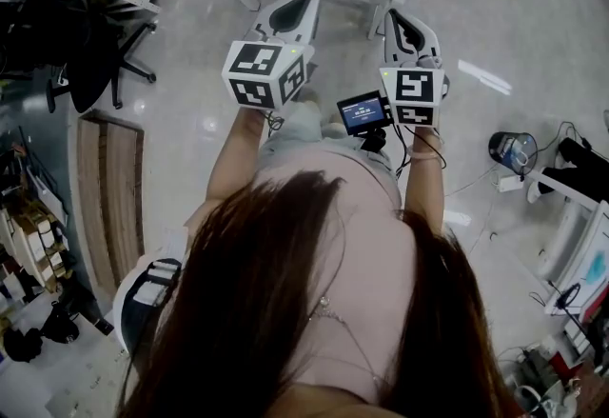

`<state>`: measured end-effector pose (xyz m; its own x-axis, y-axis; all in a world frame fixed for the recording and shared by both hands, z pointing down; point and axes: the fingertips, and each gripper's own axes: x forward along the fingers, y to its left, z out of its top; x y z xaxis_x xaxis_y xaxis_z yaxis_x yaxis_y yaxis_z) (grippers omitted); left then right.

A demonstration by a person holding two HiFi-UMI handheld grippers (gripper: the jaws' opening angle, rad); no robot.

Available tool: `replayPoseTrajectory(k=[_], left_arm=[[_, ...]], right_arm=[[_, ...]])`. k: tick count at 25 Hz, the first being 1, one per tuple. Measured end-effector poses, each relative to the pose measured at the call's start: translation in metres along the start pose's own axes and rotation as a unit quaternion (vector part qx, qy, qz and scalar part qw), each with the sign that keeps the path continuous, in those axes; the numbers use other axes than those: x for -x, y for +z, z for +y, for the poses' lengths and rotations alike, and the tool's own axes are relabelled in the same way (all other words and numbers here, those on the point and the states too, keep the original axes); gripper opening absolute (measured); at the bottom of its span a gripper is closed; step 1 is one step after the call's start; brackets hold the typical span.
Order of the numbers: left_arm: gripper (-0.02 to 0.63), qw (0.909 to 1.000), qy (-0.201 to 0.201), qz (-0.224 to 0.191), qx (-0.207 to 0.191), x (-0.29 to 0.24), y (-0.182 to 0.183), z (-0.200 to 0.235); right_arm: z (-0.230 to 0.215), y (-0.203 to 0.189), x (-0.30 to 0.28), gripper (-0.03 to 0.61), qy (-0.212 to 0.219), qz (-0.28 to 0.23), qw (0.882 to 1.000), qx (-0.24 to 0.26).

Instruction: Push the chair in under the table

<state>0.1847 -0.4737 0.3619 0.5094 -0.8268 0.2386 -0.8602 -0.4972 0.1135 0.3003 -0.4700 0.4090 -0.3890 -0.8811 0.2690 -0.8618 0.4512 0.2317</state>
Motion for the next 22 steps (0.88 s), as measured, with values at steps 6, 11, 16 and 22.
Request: replayPoseTrajectory(k=[6,11,16,22], left_arm=[[0.007,0.9998,0.014,-0.015,-0.006,-0.012,0.009,0.008],[0.007,0.9989,0.024,-0.031,0.025,-0.028,0.012,0.028],[0.007,0.9995,0.006,-0.007,0.031,-0.055,0.006,0.050],[0.007,0.9990,-0.027,0.005,0.034,-0.103,0.015,0.082]], right_arm=[[-0.006,0.003,-0.012,0.021,-0.001,-0.002,1.000,0.005],[-0.014,0.001,-0.031,0.021,-0.005,0.005,1.000,0.005],[-0.020,0.000,-0.061,0.021,-0.014,0.016,1.000,0.006],[-0.036,0.008,-0.109,0.021,-0.027,0.020,0.999,0.002]])
